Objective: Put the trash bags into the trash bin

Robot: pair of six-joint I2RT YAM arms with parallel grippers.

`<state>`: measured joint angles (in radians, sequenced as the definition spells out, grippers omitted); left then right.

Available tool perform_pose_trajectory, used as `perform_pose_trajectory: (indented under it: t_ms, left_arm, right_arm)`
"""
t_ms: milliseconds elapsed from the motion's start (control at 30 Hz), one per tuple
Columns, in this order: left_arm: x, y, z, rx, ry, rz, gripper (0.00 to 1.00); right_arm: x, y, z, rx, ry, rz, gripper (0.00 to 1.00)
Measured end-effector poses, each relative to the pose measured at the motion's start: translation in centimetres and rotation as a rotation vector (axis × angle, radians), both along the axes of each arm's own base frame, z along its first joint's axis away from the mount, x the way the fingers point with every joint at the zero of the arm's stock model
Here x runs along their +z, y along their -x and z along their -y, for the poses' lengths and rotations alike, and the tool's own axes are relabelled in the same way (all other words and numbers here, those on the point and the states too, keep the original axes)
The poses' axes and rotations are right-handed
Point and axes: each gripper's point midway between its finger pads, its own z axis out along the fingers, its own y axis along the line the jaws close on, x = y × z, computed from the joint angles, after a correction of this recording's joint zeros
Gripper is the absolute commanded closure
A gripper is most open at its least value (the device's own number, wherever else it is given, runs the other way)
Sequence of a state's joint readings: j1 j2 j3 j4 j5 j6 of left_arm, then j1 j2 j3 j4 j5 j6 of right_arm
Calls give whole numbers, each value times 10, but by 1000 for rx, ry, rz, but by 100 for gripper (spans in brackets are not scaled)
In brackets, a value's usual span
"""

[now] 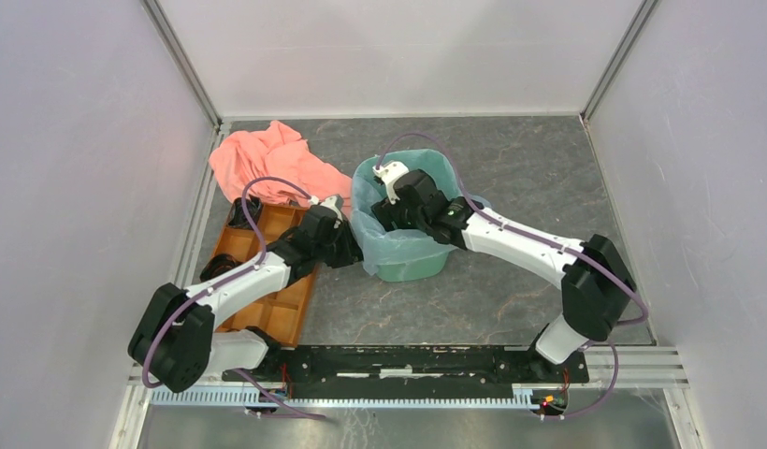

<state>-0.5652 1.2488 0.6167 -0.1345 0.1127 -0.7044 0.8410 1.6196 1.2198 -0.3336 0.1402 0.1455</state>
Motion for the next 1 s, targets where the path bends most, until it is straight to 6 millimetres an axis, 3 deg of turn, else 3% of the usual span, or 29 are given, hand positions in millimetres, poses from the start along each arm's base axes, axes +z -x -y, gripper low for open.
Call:
perform_pose_trajectory:
  t_ms: [267,500,600,833,1000]
  left_arm:
    - [-3,1,-2,4,-13,-12,77]
    - [-4,2,-3,5,-15,-14,77]
    - [-3,2,-2,5,-13,-12,76]
    - [5,1,-11,38,-32,13,39]
    - [47,-1,-30,118,-10,159,23]
  right_arm:
    - [25,-6,13,-28,19,76,21]
    - [-19,-4,11,-14,96,-15,21]
    - [-18,-5,10,-14,91,-16,20]
    - [-17,-15,22,-70,119,10,17]
    - [-15,-25,36,-138,144,38,17]
